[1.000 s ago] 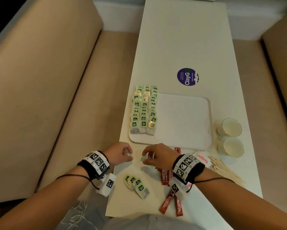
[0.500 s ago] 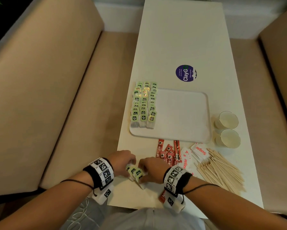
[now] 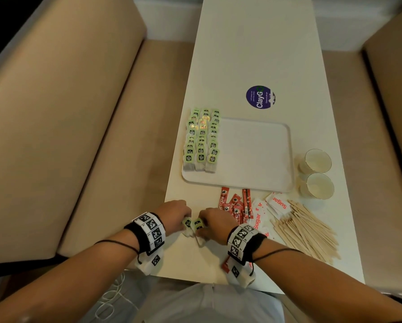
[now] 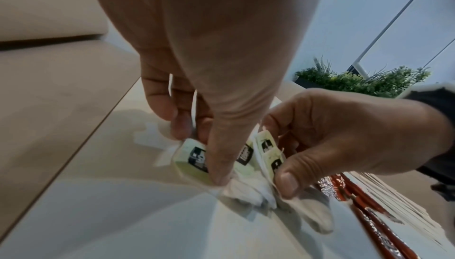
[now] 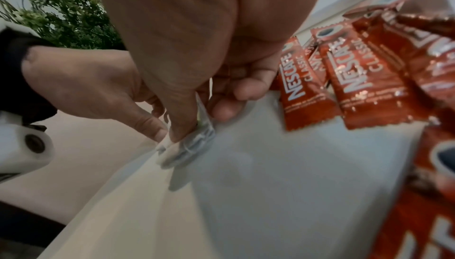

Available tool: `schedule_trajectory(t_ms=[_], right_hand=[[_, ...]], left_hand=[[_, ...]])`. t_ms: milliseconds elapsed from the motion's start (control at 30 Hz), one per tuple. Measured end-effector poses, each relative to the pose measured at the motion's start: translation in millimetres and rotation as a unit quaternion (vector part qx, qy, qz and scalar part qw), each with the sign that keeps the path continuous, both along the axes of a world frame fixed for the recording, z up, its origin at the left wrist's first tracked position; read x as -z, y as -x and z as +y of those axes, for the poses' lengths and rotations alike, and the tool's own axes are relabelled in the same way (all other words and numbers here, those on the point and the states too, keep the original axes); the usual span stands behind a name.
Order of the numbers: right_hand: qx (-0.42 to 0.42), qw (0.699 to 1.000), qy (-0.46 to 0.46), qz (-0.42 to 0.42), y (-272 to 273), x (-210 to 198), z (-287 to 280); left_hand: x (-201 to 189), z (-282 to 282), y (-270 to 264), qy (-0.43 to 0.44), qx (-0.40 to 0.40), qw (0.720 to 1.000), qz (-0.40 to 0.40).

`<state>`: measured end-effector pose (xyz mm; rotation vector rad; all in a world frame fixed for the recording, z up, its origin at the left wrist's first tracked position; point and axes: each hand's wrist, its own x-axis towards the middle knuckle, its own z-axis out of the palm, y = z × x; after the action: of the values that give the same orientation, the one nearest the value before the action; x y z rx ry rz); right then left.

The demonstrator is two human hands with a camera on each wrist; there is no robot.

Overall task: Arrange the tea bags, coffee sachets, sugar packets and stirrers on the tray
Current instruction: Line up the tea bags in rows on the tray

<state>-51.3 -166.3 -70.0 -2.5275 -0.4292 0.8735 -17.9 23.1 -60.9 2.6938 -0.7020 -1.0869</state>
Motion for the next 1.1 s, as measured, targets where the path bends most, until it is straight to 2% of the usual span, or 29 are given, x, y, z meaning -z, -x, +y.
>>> schedule_trajectory(t_ms=[400,600,667,833,900,1100], right_hand=[[-0.043,0.999,-0.023,-0.016,-2,1,0],[-0.016,1.0,-0.009,-0.021,-5,4,-2],[-0.006,1.0,-0.006,-0.028,-5,3,-2],[0.04,0.999,-0.016,-0.024,-5,2,-2],[0.05,0.998,-0.023,-0.021,-7,2,-4],[0.08,0.993,-0.092,-0.007,-20,-7,-14]], left_hand=[[0,1,-5,-0.027,0.029,0.999,-0.008],[-1,-4,-11,0.004,-0.018,1.0,0.018],[0,-5,-12,0.034,-0.052,0.997,0.049],[-1,-7,-12,0.125,-0.122,0.978,0.117],[0,-6,-14,0.153,-0.155,0.969,0.117],[1,0,-20,0.243,-0.303,0.91,0.149]])
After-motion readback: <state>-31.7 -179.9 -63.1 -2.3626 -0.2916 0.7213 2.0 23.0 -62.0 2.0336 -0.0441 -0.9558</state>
